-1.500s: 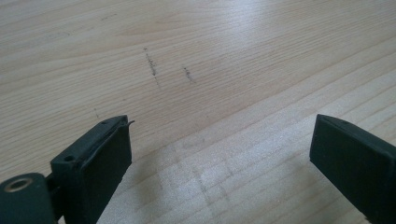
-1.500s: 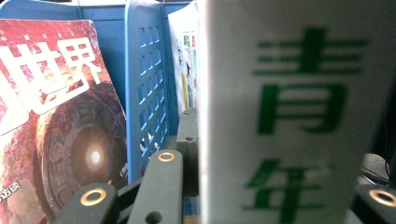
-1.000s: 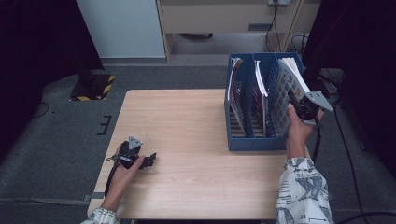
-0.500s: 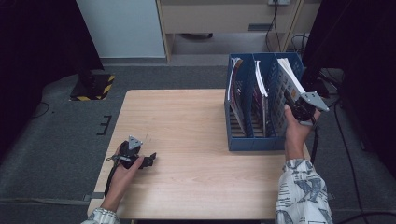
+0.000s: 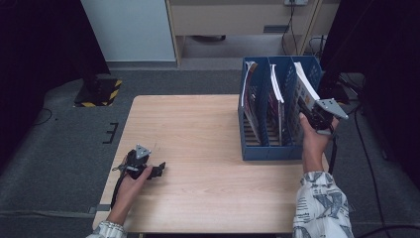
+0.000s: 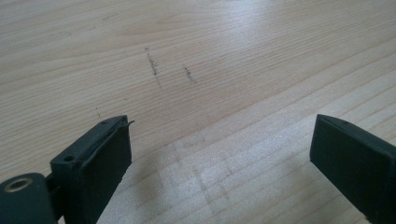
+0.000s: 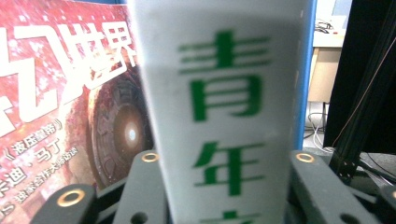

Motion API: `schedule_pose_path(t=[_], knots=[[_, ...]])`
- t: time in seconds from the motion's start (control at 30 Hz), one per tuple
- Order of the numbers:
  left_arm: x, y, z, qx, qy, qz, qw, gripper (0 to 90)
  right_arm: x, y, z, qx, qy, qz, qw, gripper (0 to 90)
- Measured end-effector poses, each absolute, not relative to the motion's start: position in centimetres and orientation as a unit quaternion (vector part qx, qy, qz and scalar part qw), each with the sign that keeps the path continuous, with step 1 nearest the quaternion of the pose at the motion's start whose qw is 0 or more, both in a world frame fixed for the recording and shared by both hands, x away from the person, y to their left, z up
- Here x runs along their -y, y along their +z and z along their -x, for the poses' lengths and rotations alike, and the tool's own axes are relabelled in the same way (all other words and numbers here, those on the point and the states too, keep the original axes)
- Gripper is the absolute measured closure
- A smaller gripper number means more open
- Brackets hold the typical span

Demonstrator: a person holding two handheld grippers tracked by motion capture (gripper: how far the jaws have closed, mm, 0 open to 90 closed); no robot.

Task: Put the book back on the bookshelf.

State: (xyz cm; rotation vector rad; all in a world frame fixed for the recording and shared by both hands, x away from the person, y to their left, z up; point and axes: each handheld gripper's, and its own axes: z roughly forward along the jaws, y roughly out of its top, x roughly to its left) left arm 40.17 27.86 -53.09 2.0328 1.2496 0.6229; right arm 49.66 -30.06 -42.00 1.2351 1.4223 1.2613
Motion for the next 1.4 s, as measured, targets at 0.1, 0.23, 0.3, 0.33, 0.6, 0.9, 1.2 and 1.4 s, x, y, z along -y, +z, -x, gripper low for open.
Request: schedule_pose_path(t=[0.1, 0.23, 0.3, 0.33, 0.6, 0.9, 1.2, 1.4], knots=[[-27.8, -53.1, -40.1, -0.478, 0.238, -0.777, 0.332, 5.2, 30.0, -41.9, -49.6, -0.568, 0.506, -0.492, 0.423, 60.9], [-27.9, -53.1, -40.2, -0.479, 0.238, -0.777, 0.332, 5.2, 29.9, -41.9, -49.5, -0.569, 0.51, -0.49, 0.42, 56.2], [-27.9, -53.1, -40.2, -0.479, 0.238, -0.777, 0.332, 5.2, 29.9, -41.8, -49.4, -0.569, 0.511, -0.489, 0.42, 53.0], [-27.9, -53.1, -40.2, -0.479, 0.238, -0.777, 0.332, 5.2, 30.0, -41.8, -49.4, -0.568, 0.511, -0.49, 0.42, 50.8], [-27.8, -53.1, -40.2, -0.478, 0.238, -0.778, 0.331, 5.2, 30.0, -41.8, -49.3, -0.575, 0.515, -0.493, 0.401, 35.3], [-27.8, -53.1, -40.2, -0.478, 0.236, -0.778, 0.332, 5.2, 29.9, -41.7, -49.1, -0.591, 0.505, -0.497, 0.385, 23.2], [-27.8, -53.4, -40.2, -0.484, 0.232, -0.778, 0.327, 5.1, 29.9, -41.5, -48.5, -0.601, 0.502, -0.497, 0.374, 13.7], [-27.8, -53.5, -40.3, -0.485, 0.228, -0.779, 0.324, 4.9, 30.0, -41.4, -48.2, -0.608, 0.498, -0.496, 0.368, 11.0]])
